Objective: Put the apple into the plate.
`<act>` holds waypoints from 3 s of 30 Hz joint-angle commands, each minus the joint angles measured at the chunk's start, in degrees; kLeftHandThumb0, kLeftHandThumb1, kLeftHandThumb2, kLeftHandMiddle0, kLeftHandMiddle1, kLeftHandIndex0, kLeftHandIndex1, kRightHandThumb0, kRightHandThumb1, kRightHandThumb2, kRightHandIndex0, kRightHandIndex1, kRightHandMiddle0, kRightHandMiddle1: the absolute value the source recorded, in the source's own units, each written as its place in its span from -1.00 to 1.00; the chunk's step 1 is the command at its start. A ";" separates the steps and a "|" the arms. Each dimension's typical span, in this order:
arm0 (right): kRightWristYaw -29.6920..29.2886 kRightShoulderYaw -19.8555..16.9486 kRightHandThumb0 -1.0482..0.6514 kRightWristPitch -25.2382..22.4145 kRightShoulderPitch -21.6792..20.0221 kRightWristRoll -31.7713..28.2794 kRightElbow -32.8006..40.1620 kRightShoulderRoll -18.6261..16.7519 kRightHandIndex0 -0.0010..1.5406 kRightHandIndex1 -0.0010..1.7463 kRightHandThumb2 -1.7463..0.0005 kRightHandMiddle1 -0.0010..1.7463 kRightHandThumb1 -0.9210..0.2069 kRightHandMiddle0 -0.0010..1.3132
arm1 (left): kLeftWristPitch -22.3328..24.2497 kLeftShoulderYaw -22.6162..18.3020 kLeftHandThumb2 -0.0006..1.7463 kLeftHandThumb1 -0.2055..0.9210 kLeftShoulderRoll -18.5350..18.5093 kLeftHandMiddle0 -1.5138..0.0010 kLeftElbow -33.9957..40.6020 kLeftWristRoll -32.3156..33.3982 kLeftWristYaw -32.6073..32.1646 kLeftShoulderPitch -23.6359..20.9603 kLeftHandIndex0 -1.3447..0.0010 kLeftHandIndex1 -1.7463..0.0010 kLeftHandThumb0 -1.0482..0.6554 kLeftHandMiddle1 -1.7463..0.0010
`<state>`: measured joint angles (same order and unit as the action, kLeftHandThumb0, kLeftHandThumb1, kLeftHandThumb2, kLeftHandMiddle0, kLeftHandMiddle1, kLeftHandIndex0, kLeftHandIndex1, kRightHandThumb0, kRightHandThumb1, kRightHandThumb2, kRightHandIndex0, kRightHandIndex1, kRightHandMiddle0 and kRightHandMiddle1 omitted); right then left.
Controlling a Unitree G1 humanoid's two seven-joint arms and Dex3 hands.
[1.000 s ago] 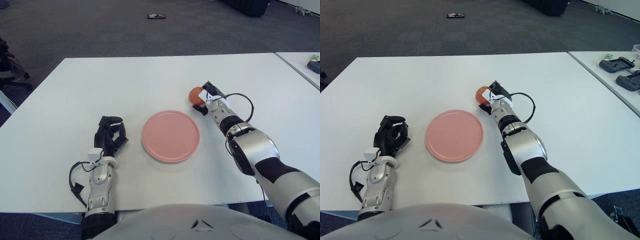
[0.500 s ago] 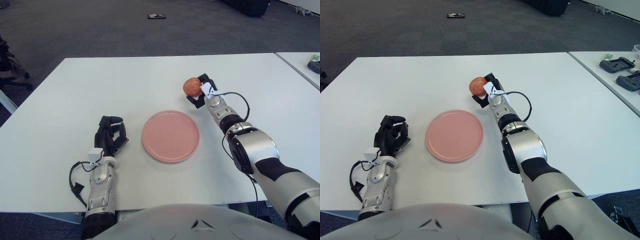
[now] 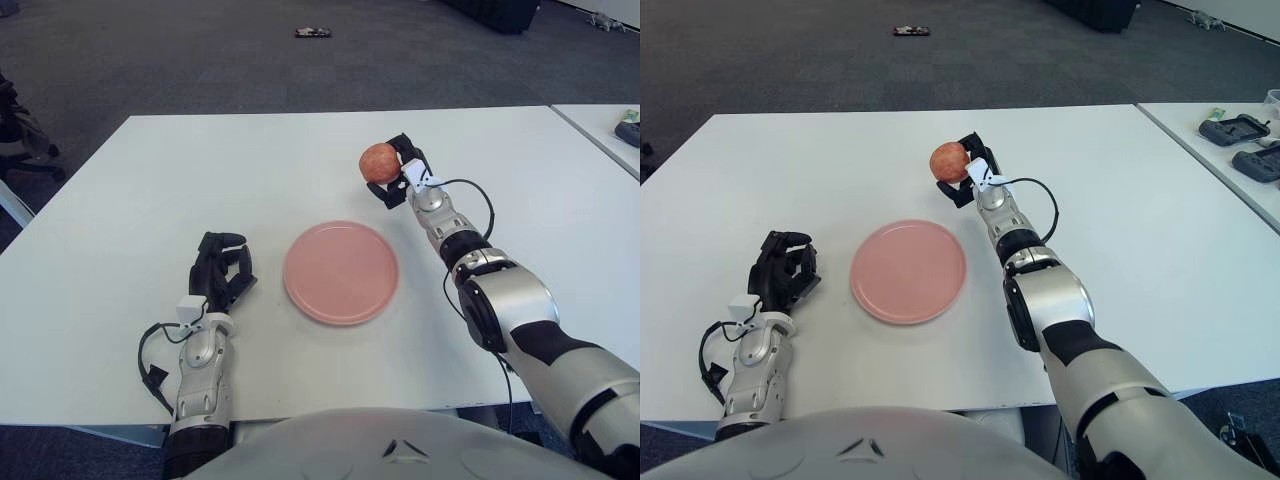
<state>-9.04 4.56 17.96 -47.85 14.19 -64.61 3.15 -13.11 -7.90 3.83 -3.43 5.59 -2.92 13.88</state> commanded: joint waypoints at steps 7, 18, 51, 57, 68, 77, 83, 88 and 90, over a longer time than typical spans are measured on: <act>10.51 1.34 0.23 4.18 5.62 -2.69 12.71 0.28 0.26 0.86 -0.99 1.00 0.79 0.03 | 1.48 0.19 0.04 0.52 0.05 -0.10 -2.68 -0.60 -0.22 1.41 0.47 -1.00 -0.22 -1.00; 23.23 4.60 0.23 2.21 13.02 -3.65 26.38 1.96 0.29 0.80 -1.00 1.00 0.84 0.08 | 0.48 0.20 0.04 0.52 -0.10 -0.09 -3.61 -0.60 0.02 1.28 0.47 -1.00 -0.22 -1.00; 33.76 16.72 0.23 -1.40 20.65 7.36 41.82 8.14 0.25 0.83 -0.98 1.00 0.79 0.05 | -0.21 0.29 0.00 0.56 -0.01 -0.08 -4.08 0.05 0.24 1.38 0.49 -1.00 -0.22 -1.00; 29.00 19.16 0.23 -0.83 20.89 13.47 43.04 9.57 0.23 0.86 -0.98 1.00 0.77 0.04 | -0.33 0.23 0.01 0.56 0.07 -0.08 -4.28 0.02 0.11 1.31 0.49 -1.00 -0.22 -1.00; 24.56 23.02 0.22 -4.12 21.51 24.60 47.76 12.23 -0.03 1.00 -0.65 0.71 0.39 0.00 | -0.01 0.17 -0.02 0.58 0.25 -0.06 -4.11 0.15 0.05 1.21 0.50 -1.00 -0.22 -1.00; 24.20 24.04 -0.43 -4.56 21.82 26.61 49.23 12.71 -0.93 0.28 -0.20 0.49 -0.01 -0.85 | -0.02 0.07 -0.02 0.59 0.17 -0.08 -4.47 0.35 0.15 0.93 0.51 -1.00 -0.22 -1.00; 23.00 24.83 -0.60 -4.55 22.14 28.76 50.26 13.42 -0.99 -0.47 -0.10 0.07 -0.10 -0.98 | -0.94 0.17 -0.02 0.58 -0.05 -0.09 -5.05 0.00 0.20 0.77 0.50 -1.00 -0.22 -1.00; 22.00 25.16 -0.68 -3.69 22.48 29.66 50.92 14.21 -1.00 -0.88 -0.03 -0.24 -0.18 -1.00 | -0.85 0.35 -0.01 0.57 -0.33 -0.09 -5.27 -0.56 -0.05 0.66 0.50 -1.00 -0.22 -1.00; 21.67 25.18 -0.71 -3.25 22.63 29.63 51.13 14.49 -1.00 -0.95 0.00 -0.39 -0.21 -1.00 | -0.73 0.39 0.01 0.55 -0.42 -0.10 -5.31 -0.80 -0.15 0.62 0.48 -1.00 -0.22 -1.00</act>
<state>13.56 29.38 14.01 -25.69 43.17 -14.40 16.48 -16.54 -7.79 3.44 -6.29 5.34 -2.82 13.40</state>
